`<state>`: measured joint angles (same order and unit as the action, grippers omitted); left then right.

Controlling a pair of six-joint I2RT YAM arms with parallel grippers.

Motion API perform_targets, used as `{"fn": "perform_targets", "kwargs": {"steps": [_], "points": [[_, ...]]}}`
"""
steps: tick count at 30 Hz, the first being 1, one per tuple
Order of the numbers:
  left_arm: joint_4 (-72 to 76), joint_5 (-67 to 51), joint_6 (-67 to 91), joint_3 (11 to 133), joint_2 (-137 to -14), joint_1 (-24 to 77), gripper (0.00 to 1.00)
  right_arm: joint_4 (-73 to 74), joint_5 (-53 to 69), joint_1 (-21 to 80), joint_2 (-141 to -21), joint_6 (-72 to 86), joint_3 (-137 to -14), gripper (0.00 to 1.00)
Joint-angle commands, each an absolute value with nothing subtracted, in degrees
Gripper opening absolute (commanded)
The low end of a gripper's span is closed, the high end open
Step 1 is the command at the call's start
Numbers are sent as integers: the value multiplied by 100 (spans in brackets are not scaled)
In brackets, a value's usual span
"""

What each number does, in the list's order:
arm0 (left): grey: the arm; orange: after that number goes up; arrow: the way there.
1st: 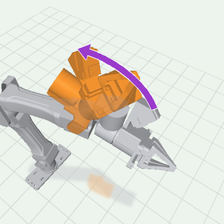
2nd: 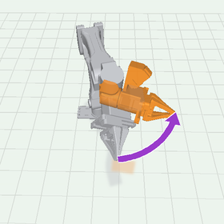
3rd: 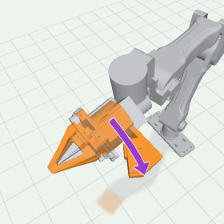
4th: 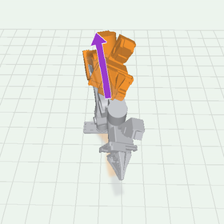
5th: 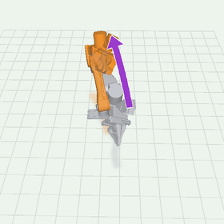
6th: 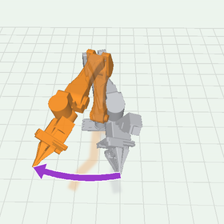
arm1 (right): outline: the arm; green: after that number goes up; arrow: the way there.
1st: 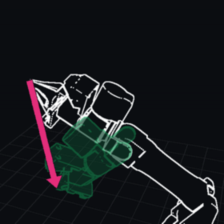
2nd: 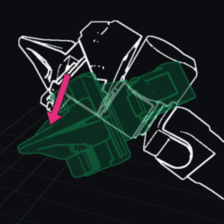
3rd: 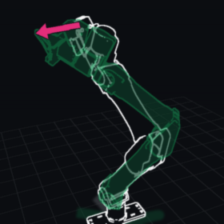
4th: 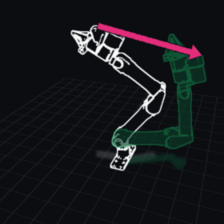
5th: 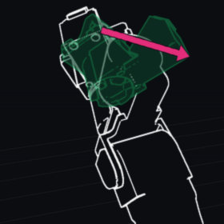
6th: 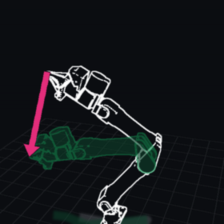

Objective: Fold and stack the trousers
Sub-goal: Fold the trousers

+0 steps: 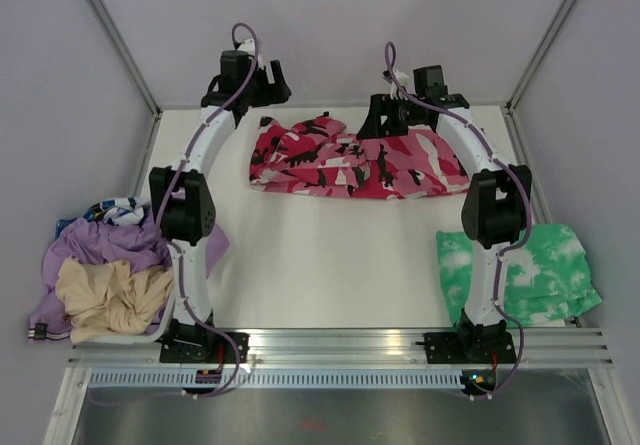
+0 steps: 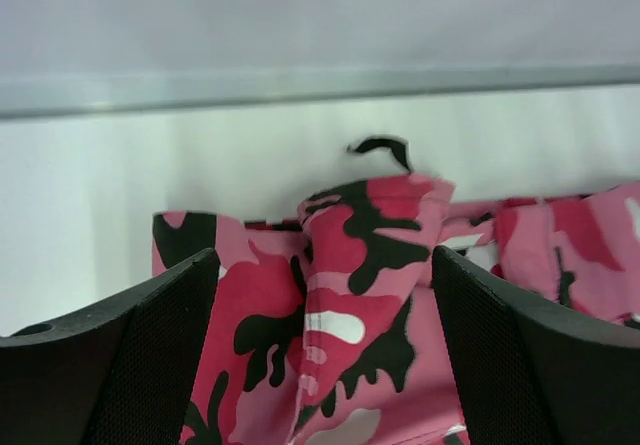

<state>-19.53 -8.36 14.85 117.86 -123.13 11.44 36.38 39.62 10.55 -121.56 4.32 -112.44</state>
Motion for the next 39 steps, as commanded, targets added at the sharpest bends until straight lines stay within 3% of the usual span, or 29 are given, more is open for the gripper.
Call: {"fn": "perform_targets", "kwargs": {"steps": [1, 12, 21, 24, 29, 33, 36, 39], "points": [[-1891, -1511, 1767, 11857, -12937, 1204, 91, 2981, 3832, 1090, -11980, 896, -10952, 86], [-1169, -1951, 1784, 11742, -13684, 1222, 88, 2892, 3735, 1011, -11971, 1019, -10608, 86], [-914, -2100, 1960, 11865, -14080, 1266, 77, 2821, 3709, 941, -11979, 1116, -10433, 85], [-686, -2355, 2091, 11839, -14080, 1283, 56, 2813, 3683, 905, -11962, 1107, -10397, 85], [-378, -2523, 2119, 11839, -14106, 1388, 36, 2734, 3683, 870, -12023, 1256, -10380, 84], [-221, -2479, 1969, 11725, -13949, 1468, 11, 2716, 3587, 853, -12067, 1318, -10362, 84], [-9, -2321, 1680, 11190, -13406, 1555, 2, 2629, 3315, 809, -12067, 1388, -10213, 83], [649, -2347, 1258, 10321, -12860, 1643, 2, 2479, 3051, 721, -12041, 1634, -9985, 83]]}}
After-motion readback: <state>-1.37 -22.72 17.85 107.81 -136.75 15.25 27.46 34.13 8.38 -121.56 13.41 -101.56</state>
